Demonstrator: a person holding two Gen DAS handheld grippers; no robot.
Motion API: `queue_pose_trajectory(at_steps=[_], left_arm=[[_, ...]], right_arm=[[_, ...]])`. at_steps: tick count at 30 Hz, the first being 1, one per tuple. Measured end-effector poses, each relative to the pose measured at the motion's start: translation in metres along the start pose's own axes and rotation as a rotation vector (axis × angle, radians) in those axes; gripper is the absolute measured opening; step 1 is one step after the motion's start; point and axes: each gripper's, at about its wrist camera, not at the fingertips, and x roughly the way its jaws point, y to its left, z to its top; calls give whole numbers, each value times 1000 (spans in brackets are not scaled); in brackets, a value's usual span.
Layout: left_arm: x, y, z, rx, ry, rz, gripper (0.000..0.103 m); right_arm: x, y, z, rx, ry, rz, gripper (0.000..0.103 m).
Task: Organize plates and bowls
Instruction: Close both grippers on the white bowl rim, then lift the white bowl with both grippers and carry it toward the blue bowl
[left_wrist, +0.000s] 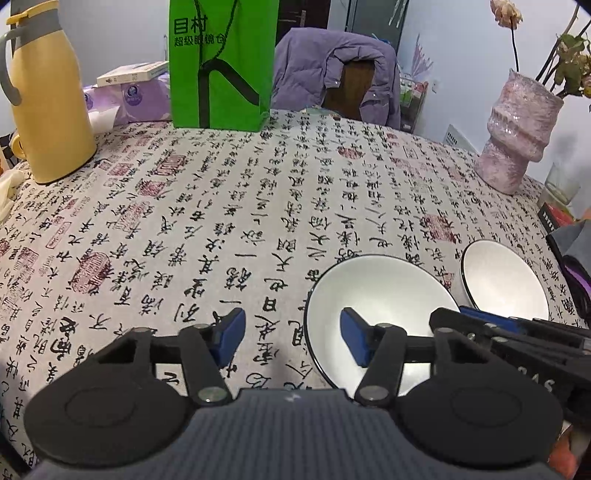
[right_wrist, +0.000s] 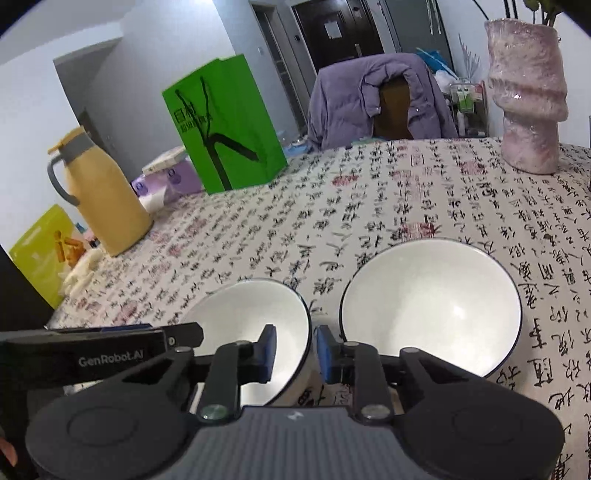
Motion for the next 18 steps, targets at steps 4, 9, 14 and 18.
queue_pose_trajectory(at_steps=[4,9,14,18], left_arm=[[7,-4,-1,9,33,-11,42],[17,-10,-1,24,69,-23,30],[24,-15,-1,41,87,-22,23],[28,-12,-3,32,108,-30,19]], right_arm=[[6,6,-4,-24,13,-28,20],[14,11,-8,-51,18,-60,19],[18,21,-13,-106,8,-102,19],[20,24,-14,-124,8,-117,19]])
